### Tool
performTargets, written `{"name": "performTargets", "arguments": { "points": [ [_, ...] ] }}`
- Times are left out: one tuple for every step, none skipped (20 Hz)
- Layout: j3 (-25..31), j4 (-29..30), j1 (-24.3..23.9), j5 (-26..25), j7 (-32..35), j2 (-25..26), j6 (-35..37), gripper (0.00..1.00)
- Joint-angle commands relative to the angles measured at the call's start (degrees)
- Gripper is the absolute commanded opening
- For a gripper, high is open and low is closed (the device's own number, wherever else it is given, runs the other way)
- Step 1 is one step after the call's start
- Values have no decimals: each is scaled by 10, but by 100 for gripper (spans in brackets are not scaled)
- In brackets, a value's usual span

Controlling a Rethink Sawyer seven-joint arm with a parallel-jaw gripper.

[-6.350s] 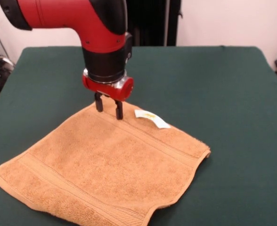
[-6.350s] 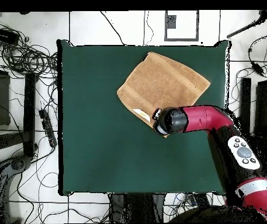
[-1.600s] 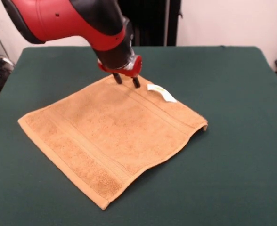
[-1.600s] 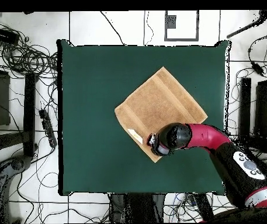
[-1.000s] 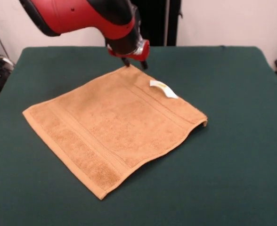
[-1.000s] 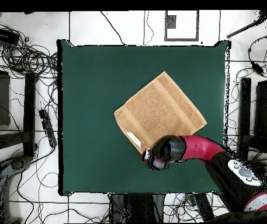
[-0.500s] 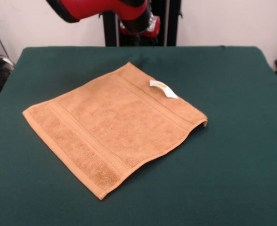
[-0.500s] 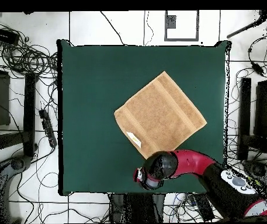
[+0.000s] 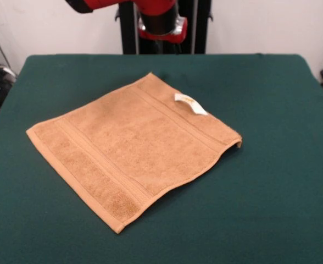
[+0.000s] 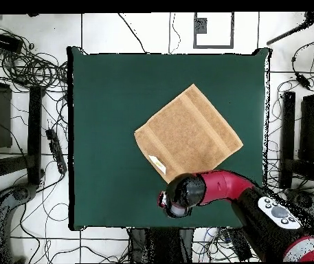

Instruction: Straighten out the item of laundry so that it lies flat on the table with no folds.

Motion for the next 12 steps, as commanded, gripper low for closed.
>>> {"name": "performTargets", "arguments": {
  "points": [
    [63, -75, 7, 7, -25, -11, -117, 100],
    [70, -79, 1, 8, -37, -7, -124, 100],
    [76, -83, -2, 6, -48, -7, -128, 100],
    [81, -89, -5, 8, -62, -4, -122, 100],
    [90, -91, -11, 11, -75, -3, -120, 100],
    [101, -92, -17, 15, -85, -1, -121, 100],
    [111, -91, -24, 23, -90, 2, -120, 100],
    [120, -90, -31, 29, -94, 4, -120, 100],
    [131, -90, -39, 33, -103, 7, -118, 100],
    [146, -88, -50, 40, -114, 13, -116, 100],
    [163, -88, -61, 42, -130, 20, -116, 100],
    [178, -87, -71, 43, -148, 26, -110, 100]
  ]
}}
